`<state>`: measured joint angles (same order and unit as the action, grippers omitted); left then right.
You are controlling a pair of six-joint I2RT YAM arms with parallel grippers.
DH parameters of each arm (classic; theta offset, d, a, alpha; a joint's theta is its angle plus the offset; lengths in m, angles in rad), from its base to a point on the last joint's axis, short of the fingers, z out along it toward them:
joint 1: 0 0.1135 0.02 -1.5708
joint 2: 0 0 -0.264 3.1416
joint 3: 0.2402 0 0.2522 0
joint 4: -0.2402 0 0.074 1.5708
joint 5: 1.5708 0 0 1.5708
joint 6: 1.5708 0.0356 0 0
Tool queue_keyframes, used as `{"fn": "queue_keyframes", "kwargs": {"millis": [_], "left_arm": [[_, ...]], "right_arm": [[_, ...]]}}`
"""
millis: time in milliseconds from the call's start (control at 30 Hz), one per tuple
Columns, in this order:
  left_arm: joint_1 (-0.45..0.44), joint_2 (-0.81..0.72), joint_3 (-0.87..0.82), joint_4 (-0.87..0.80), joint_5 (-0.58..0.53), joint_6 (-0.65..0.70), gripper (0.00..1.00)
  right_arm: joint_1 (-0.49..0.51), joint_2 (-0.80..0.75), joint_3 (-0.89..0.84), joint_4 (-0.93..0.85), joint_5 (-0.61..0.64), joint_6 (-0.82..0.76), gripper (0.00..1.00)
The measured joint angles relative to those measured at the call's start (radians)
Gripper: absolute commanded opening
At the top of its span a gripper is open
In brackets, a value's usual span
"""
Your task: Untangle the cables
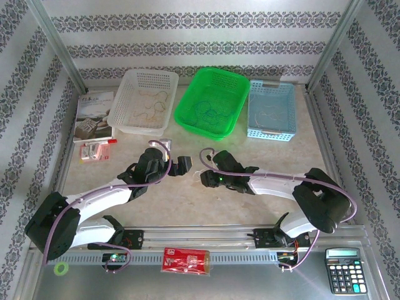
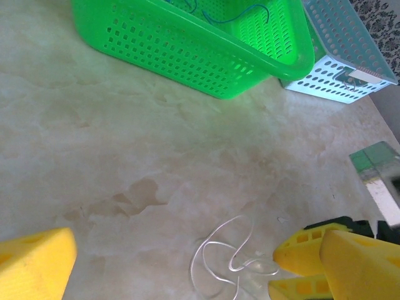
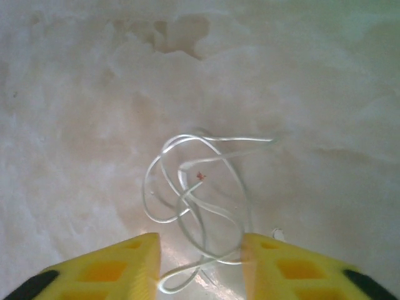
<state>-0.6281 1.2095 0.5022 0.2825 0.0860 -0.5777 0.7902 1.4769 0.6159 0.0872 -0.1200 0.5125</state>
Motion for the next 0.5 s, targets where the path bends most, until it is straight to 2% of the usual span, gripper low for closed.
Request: {"fn": "queue_keyframes", "kwargs": {"millis": [67, 100, 233, 500], "left_arm": [[0.000, 0.003, 0.006, -0.002, 0.007, 0.000, 1.00], [0.000, 0.004, 0.010, -0.002, 0.011, 0.000, 1.00], [0.000, 0.004, 0.022, -0.004, 0.019, 0.000, 1.00], [0.002, 0.032, 0.052, -0.006, 0.087, -0.012, 1.00]], "right_arm": [[0.000, 0.005, -0.001, 0.000, -0.001, -0.002, 0.03], [-0.001, 0.005, -0.002, 0.000, -0.003, -0.005, 0.00], [-0.021, -0.023, -0.004, -0.006, -0.021, -0.023, 0.00], [-0.117, -0.227, -0.006, -0.008, -0.092, -0.039, 0.00]]}}
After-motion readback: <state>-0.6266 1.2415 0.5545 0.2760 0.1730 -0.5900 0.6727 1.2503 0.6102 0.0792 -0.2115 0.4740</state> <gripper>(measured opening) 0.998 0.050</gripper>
